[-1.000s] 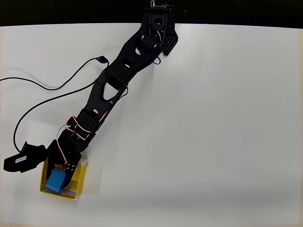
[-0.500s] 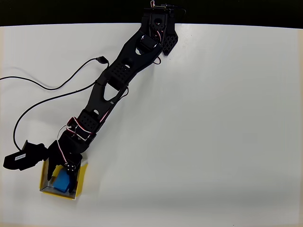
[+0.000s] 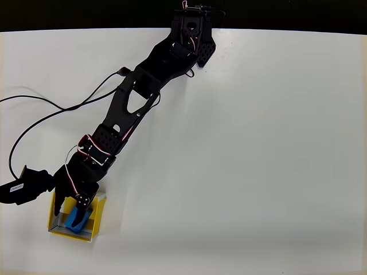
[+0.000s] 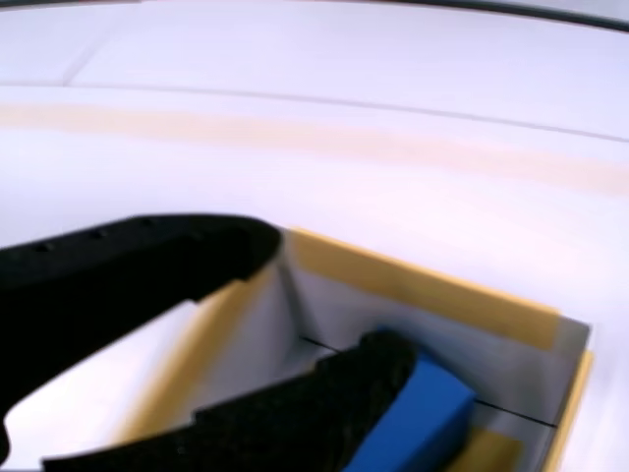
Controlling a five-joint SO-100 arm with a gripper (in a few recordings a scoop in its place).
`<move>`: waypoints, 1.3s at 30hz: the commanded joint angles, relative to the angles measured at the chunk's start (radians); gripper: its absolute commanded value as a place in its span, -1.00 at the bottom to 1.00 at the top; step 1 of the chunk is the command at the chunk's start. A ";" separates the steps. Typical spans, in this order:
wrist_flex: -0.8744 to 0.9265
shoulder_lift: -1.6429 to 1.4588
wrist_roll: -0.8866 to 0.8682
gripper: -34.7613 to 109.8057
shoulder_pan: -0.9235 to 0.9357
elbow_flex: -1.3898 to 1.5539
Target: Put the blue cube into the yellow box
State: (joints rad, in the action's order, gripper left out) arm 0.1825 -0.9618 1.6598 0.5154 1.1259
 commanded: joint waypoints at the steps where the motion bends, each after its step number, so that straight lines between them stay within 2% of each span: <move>1: 0.018 -0.503 0.000 -0.30 0.005 0.172; 12: -0.066 -1.233 0.020 -0.42 -0.163 0.992; 25: -0.071 -1.747 0.072 -0.52 -0.310 1.528; 34: 0.114 -2.057 0.091 -0.52 -0.385 1.784; 39: 0.354 -2.145 0.080 -0.52 -0.428 1.821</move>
State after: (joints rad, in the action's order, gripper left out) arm 0.4065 -3.0327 1.7334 0.1043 2.9667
